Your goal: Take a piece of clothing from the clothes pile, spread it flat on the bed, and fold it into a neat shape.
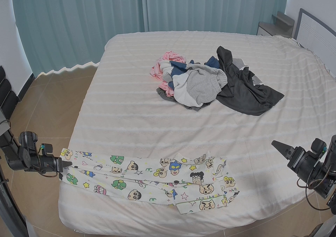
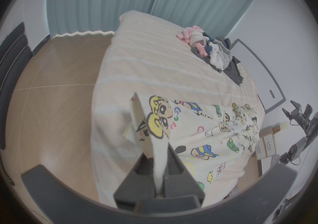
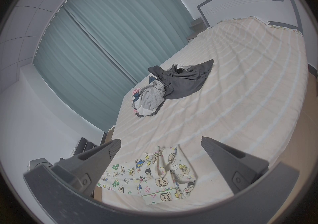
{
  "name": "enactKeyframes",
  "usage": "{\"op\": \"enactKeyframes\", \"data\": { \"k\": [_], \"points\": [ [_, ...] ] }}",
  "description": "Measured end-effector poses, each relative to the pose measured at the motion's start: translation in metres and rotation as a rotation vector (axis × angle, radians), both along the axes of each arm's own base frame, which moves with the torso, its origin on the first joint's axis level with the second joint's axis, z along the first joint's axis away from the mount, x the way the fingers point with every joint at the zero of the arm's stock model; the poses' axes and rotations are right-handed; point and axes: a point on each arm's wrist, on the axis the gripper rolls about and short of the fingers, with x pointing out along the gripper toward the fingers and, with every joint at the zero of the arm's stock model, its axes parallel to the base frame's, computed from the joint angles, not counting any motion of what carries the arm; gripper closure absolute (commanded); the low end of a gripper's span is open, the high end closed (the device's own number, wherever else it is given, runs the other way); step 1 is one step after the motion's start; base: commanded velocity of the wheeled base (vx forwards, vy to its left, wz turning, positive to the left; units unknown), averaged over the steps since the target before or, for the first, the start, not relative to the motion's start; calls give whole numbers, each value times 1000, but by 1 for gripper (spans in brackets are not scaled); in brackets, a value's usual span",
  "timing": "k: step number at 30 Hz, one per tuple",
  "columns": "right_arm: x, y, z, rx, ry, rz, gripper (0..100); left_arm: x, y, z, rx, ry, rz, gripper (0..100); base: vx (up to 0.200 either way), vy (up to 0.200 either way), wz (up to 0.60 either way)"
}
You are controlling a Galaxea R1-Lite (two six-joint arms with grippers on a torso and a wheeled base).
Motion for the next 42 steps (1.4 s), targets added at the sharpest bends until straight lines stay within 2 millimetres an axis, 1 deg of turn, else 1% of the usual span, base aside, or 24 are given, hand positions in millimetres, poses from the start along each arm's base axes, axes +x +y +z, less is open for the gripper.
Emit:
{"op": "enactKeyframes", "data": {
  "k": [6,13,17,21,27,36,39,42],
  "points": [
    [0,0,0,0,2,-1,0,-6,20,5,13,-24,58,100,0,0,0],
    [0,-1,0,0,1,-3,0,-17,57,11,20,-65,146,100,0,0,0],
    [1,-1,0,1,0,-4,0,-24,75,15,-10,-60,184,100,0,0,0],
    [1,-1,0,1,-1,-5,0,-31,94,21,-62,-55,212,100,0,0,0],
    [1,-2,1,3,-2,-10,0,-39,123,36,-66,-87,272,100,0,0,0],
    [3,-6,1,12,-1,-7,0,-46,150,52,-71,-102,329,100,0,0,0],
    [3,-7,1,12,-2,-12,0,-49,155,57,-114,-82,335,100,0,0,0],
    [4,-8,1,13,-3,-14,0,-52,155,64,-141,-69,332,100,0,0,0]
  ]
}}
